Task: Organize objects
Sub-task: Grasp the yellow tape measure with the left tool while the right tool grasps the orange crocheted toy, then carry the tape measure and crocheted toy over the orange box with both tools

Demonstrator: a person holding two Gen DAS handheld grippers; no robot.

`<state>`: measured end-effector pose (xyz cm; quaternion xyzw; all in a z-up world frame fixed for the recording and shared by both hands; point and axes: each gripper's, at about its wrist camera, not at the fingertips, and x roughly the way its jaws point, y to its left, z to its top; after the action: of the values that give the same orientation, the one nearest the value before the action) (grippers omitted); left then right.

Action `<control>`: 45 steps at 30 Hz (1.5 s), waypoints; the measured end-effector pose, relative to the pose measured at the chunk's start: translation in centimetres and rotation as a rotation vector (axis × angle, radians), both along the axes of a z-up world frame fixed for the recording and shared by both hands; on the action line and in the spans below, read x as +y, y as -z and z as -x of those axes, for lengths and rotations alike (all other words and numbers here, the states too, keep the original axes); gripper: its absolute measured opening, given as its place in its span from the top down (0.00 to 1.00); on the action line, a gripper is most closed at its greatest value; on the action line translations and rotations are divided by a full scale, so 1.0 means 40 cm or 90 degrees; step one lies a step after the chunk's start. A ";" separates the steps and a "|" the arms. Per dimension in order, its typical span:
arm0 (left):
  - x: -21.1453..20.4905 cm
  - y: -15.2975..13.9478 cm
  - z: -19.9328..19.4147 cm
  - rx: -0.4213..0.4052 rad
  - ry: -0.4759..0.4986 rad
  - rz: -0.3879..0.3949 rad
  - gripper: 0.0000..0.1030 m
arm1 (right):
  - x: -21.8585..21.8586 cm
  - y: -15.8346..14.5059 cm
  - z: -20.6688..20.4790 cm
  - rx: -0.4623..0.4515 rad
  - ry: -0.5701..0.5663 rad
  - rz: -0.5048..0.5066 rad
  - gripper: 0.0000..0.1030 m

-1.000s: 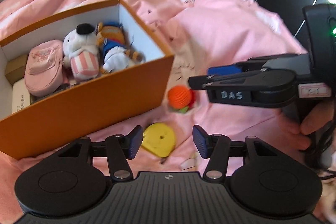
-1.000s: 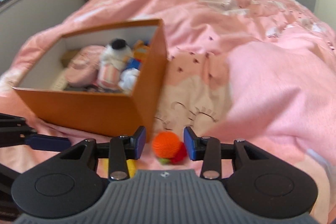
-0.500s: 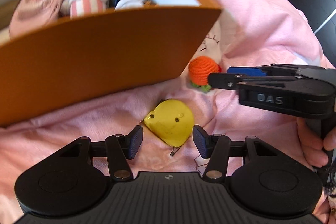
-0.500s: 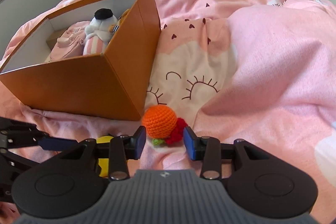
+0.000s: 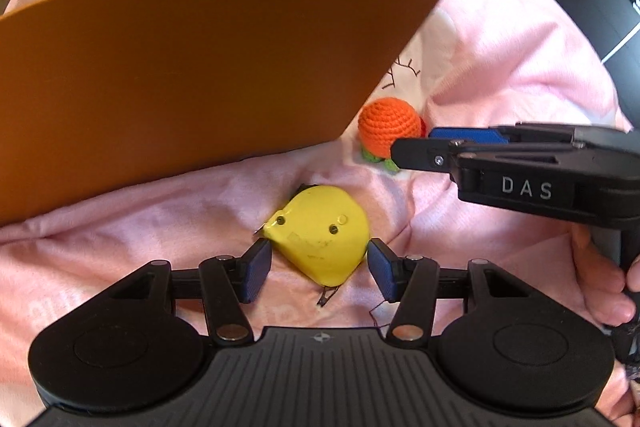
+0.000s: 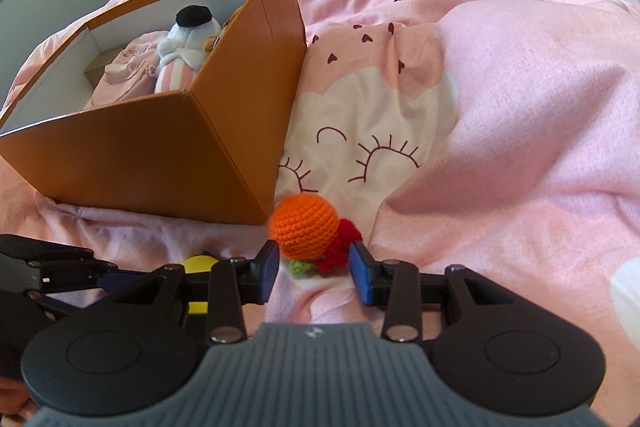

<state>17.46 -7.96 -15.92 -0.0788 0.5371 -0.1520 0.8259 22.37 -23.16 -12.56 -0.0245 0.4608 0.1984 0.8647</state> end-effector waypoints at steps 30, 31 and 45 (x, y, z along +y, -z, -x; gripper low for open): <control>0.038 -0.025 -0.011 0.016 -0.067 -0.002 0.39 | 0.072 0.027 -0.084 -0.024 -0.070 0.087 0.58; 0.045 -0.029 -0.007 0.016 -0.066 0.001 0.39 | 0.071 0.031 -0.087 -0.022 -0.065 0.092 0.58; 0.129 -0.169 0.105 -0.080 0.000 0.037 0.40 | 0.037 -0.094 -0.013 -0.077 -0.052 0.068 0.59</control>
<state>13.24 -2.79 -9.14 -0.0931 0.4795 -0.1720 0.8555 22.90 -21.66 -8.81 -0.1016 0.4160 0.2066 0.8797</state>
